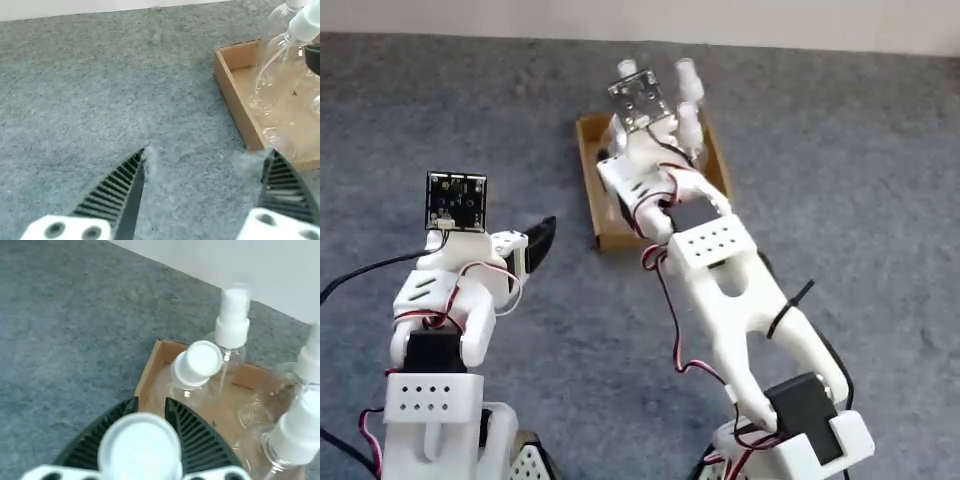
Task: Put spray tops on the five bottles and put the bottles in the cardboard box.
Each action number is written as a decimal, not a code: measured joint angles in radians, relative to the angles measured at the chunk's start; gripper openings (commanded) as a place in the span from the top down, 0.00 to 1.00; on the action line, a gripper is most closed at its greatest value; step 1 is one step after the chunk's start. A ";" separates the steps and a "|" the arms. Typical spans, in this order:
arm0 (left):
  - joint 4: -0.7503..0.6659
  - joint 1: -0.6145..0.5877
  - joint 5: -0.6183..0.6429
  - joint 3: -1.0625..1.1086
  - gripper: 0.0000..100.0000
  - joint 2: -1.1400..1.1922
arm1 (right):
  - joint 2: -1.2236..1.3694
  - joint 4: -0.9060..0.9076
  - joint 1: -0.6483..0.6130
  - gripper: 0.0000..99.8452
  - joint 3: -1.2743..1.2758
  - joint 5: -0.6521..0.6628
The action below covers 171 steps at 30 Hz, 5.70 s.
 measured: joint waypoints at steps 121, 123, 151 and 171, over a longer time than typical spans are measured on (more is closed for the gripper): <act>0.439 -0.063 -0.009 0.519 0.71 -0.617 | -1.676 0.592 0.381 1.00 1.284 0.262; 0.502 -0.063 -0.009 0.519 0.71 -0.617 | -1.676 0.592 0.381 1.00 1.284 0.262; 0.615 -0.063 -0.009 0.519 0.77 -0.620 | -1.676 0.592 0.381 1.00 1.284 0.262; 0.617 0.064 -0.009 0.519 0.77 -0.620 | -1.676 0.592 0.381 1.00 1.284 0.262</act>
